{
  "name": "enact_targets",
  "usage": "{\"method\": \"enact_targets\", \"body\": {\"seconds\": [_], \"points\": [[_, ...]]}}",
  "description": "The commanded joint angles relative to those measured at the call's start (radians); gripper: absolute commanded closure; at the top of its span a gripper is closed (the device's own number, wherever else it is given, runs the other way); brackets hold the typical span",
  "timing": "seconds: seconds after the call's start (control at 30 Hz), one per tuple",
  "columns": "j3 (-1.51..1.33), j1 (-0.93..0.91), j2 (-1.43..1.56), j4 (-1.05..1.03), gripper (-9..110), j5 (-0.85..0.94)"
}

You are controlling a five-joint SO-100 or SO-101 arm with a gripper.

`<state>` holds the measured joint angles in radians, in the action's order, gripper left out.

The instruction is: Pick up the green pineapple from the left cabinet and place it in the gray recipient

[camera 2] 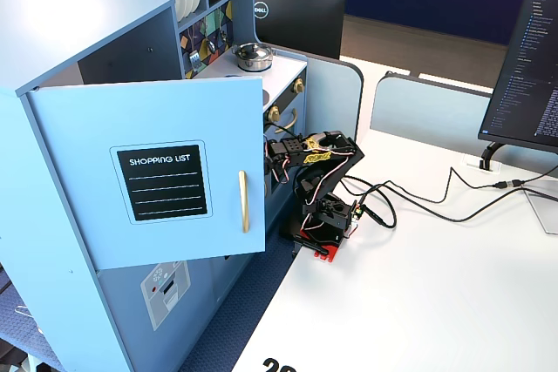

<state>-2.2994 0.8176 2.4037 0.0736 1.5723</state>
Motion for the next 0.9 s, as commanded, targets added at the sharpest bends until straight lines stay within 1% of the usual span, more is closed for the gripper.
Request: {"method": "enact_targets", "body": {"seconds": [0.0,0.5,0.87], "points": [[0.103,-0.011,-0.075,0.087,52,-0.014],[0.29,-0.057,-0.367,0.219,54,-0.032],[0.387,-0.074,-0.512,0.244,54,-0.031]]}}
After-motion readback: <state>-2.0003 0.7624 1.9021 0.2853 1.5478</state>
